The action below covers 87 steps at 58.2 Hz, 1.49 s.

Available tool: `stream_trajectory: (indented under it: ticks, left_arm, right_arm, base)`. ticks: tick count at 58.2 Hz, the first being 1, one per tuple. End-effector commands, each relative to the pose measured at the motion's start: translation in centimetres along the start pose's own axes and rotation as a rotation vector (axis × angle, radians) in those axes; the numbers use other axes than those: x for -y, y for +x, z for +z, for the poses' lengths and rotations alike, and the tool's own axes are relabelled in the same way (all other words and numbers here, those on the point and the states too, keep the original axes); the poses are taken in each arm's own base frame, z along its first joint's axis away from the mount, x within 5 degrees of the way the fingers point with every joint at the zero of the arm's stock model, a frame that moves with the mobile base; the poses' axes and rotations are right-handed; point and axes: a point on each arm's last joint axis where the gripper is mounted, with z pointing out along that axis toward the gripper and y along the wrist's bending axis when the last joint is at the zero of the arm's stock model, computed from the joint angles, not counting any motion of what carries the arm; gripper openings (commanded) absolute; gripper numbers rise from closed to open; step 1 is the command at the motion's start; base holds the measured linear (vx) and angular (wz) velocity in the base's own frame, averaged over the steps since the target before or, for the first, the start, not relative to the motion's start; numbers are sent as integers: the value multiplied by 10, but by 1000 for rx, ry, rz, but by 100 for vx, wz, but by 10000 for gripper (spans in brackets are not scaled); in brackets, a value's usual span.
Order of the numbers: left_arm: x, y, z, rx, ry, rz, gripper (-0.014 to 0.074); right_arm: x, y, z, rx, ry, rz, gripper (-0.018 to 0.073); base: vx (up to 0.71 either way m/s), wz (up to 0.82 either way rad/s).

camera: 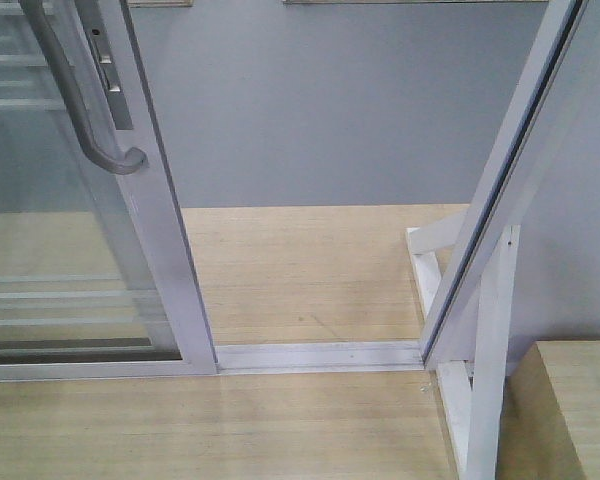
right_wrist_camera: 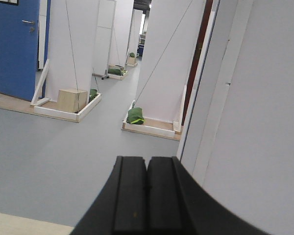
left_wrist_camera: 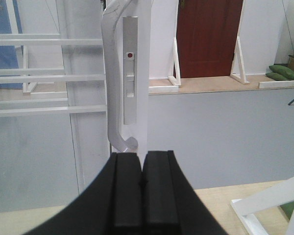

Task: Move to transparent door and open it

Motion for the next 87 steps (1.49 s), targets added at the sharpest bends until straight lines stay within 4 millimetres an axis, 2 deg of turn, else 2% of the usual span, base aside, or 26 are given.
stream_trajectory:
  ticks: [1, 15, 32, 37, 49, 54, 63, 87]
  left_arm:
    - [4, -15, -1, 93, 40, 43, 0]
    - [4, -14, 0, 79, 34, 139, 0]
    - [4, -8, -2, 34, 36, 135, 1]
    - [3, 5, -7, 4, 36, 141, 1]
    - [1, 60, -16, 10, 37, 120, 1]
    - [0, 74, -18, 21, 37, 120, 1]
    - [-1, 75, -24, 21, 34, 136, 1]
    - [-1, 76, -23, 11, 35, 119, 3]
  right_arm:
    - [3, -16, -1, 96, 25, -5, -3]
    - [3, -16, -1, 96, 25, -5, -3]
    - [3, -16, -1, 96, 25, -5, -3]
    - [3, -16, -1, 95, 25, -5, -3]
    - [3, -16, -1, 95, 25, -5, -3]
    - [3, -16, -1, 95, 25, -5, -3]
    - [3, -16, -1, 95, 25, -5, -3]
    - [3, -16, -1, 95, 25, -5, -3]
  base:
    - [0, 0]
    - [0, 0]
    - [0, 0]
    - [0, 0]
    - [0, 0]
    - [0, 0]
    - [0, 0]
    - [0, 0]
